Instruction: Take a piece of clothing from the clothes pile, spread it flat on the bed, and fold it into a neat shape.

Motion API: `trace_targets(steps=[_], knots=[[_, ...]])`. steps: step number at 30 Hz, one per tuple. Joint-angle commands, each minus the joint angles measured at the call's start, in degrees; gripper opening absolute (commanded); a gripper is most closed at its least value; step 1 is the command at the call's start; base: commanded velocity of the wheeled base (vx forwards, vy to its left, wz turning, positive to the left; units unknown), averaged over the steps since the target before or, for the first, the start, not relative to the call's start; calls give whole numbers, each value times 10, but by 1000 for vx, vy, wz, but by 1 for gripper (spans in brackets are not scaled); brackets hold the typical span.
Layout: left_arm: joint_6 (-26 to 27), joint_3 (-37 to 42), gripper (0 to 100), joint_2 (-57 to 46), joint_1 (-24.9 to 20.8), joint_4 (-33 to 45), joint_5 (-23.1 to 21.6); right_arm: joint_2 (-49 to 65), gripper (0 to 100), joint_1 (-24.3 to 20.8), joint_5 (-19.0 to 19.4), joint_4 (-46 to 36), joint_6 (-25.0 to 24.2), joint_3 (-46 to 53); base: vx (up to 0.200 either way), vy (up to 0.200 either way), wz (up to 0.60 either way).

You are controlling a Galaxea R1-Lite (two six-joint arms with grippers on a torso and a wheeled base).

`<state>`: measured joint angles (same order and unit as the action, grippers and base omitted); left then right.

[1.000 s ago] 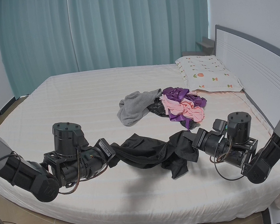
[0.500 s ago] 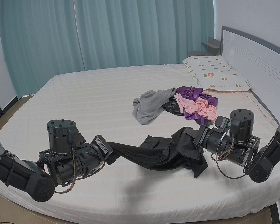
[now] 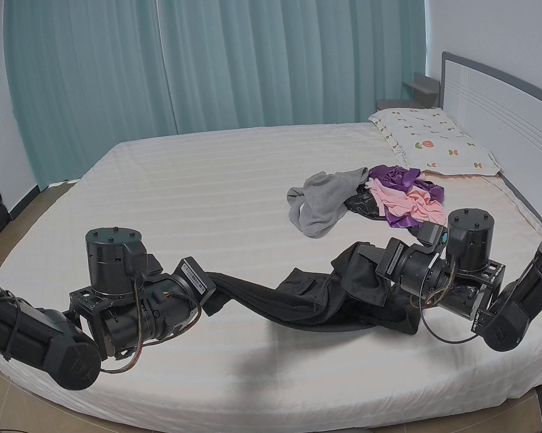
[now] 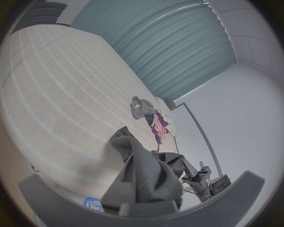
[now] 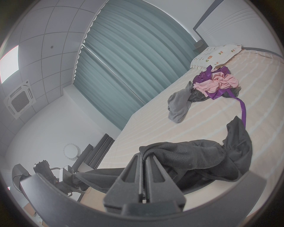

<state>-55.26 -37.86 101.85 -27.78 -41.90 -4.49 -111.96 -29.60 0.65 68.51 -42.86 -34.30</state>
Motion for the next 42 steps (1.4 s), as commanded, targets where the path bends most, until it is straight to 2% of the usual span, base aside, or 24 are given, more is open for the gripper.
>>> trace_targets(steps=[1,42], knots=[[0,0,0,0,0,-1,0,-1,0,0,1,0,0,-1,0,200,0],[2,-1,0,2,4,-2,1,-5,0,11,9,0,-6,-4,0,200,0]])
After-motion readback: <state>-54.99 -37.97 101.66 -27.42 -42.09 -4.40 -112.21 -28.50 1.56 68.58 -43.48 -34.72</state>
